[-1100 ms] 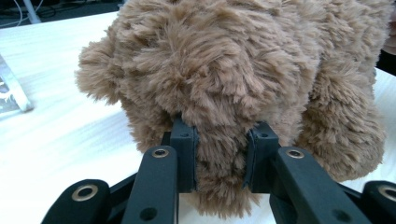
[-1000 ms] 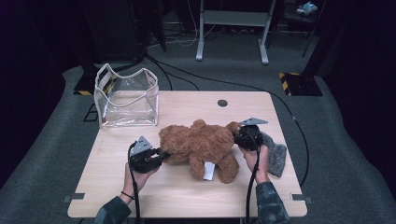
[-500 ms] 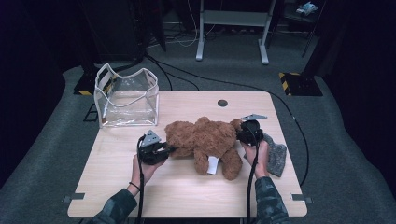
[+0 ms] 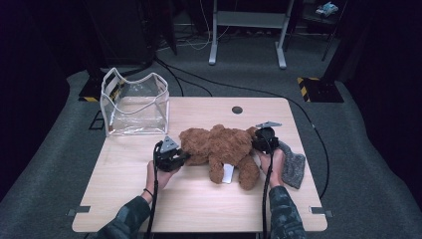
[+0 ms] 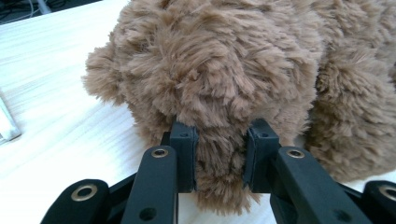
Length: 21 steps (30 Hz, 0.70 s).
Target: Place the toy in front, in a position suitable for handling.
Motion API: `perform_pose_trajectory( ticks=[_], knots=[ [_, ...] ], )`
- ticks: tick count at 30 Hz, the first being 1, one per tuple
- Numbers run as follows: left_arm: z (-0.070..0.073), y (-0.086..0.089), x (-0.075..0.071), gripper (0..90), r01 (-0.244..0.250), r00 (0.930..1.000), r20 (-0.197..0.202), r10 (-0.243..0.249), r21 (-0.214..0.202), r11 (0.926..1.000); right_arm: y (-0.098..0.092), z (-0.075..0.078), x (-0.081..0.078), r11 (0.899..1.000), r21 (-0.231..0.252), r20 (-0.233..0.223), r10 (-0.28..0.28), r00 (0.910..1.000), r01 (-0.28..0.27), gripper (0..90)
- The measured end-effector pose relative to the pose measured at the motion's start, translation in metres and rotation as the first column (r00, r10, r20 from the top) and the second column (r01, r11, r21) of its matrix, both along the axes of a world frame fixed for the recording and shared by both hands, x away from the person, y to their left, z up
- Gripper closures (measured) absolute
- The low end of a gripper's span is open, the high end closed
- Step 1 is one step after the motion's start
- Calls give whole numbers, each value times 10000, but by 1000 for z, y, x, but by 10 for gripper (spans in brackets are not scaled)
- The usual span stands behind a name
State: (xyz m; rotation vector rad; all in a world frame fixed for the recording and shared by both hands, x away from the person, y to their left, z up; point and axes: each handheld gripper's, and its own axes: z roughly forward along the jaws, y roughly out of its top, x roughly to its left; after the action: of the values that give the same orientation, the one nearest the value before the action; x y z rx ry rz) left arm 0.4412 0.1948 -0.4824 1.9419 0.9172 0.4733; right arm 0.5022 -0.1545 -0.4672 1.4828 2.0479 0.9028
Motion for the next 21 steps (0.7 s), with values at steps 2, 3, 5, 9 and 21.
perform_pose_trajectory(
  ticks=[2,3,5,9,21],
  knots=[
    [1,-1,2,700,-1,10000,60,1,92,10000,-1,-3,3,10000,12,2,-59,10000,59,768],
    [1,-2,2,700,-2,10000,42,1,104,9999,-1,-4,4,9999,43,-5,-104,9999,104,767],
    [1,-4,5,699,34,10000,71,-36,228,9997,-2,-6,7,9999,43,-15,-138,9999,138,766],
    [1,-5,7,699,35,10000,-28,-34,232,9997,-3,-11,12,9993,204,-249,-319,9992,324,762],
    [1,-6,4,662,-12,10000,-74,14,292,9996,-14,-16,14,9975,509,-678,-458,9966,493,517]
  ],
)
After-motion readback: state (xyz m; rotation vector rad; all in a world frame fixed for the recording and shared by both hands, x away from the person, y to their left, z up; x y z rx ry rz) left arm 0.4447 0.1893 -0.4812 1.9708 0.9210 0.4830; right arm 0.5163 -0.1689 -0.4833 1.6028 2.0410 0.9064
